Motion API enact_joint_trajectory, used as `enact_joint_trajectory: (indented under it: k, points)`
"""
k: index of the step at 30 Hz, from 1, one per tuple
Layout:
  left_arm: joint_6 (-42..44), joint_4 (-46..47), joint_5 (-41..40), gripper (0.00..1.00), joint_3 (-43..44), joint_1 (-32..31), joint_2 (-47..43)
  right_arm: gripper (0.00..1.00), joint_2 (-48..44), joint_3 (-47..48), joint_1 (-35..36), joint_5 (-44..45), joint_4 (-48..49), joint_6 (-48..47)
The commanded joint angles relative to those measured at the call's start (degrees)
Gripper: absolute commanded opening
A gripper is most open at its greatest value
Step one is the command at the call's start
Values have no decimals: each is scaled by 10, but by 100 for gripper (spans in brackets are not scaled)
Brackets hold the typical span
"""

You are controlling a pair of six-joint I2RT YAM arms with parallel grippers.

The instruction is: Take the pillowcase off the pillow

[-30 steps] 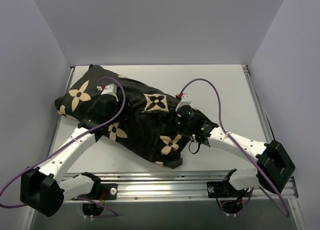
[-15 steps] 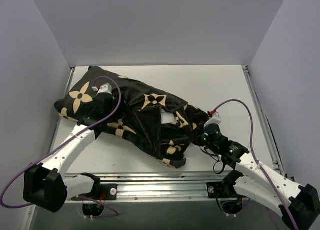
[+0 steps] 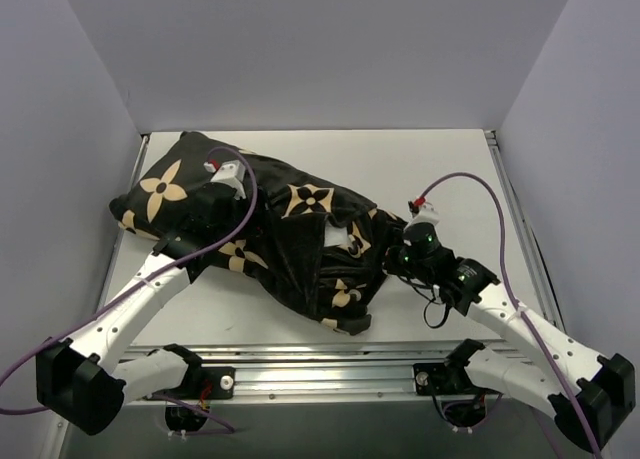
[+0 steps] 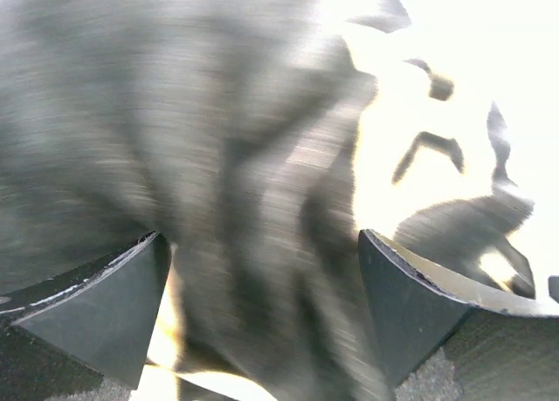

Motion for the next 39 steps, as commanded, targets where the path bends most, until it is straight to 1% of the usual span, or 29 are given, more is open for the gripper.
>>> enact_joint_trajectory:
  k: [1,3,4,5,7,9,12,13,19,21,25,26,28,29,30,31,32,34,35,36,38,39]
  points:
    - [70,9,2,96,70,-83,-21,52,44,91,-6,58,-6,-65]
    - [103,23,8,96,88,-113,-6,56,86,113,-6,72,13,-69]
    - [114,24,4,96,99,-141,3,57,99,120,-6,74,25,-69]
    - [138,24,-3,96,122,-153,26,59,126,129,-6,78,49,-68]
    - [161,19,-41,96,149,-188,54,60,154,142,-6,87,64,-68]
    - [184,9,-67,97,187,-201,100,61,192,156,-7,91,84,-69]
    - [193,-9,-77,97,229,-215,156,61,226,160,-8,81,118,-70]
    - [194,-8,-80,97,233,-218,174,61,237,159,-8,76,132,-69]
    - [184,2,-85,97,223,-231,209,61,247,130,-8,50,174,-71]
    - [182,7,-85,97,216,-238,215,61,252,127,-9,58,171,-76]
    - [175,29,-102,97,181,-257,228,61,254,92,-22,71,178,-75]
    - [167,30,-107,97,176,-257,232,59,253,86,-27,72,181,-75]
    - [155,25,-151,97,170,-258,246,55,248,73,-31,80,181,-79]
    - [134,10,-176,97,166,-257,252,48,245,63,-36,83,180,-81]
    - [124,2,-222,97,164,-257,256,44,242,58,-40,87,179,-82]
    - [111,-11,-241,97,161,-256,265,39,237,52,-44,92,175,-85]
    - [93,-15,-258,97,154,-255,268,30,234,38,-49,93,174,-86]
    - [76,-30,-289,97,148,-251,274,20,223,22,-74,92,170,-87]
    - [58,-34,-295,97,144,-245,274,12,219,14,-85,91,167,-85]
    - [50,-36,-300,97,134,-241,271,8,215,-3,-109,89,165,-85]
    - [27,-41,-299,97,121,-221,253,1,200,-20,-134,87,152,-80]
    - [21,-40,-295,97,105,-213,244,0,193,-39,-147,86,147,-78]
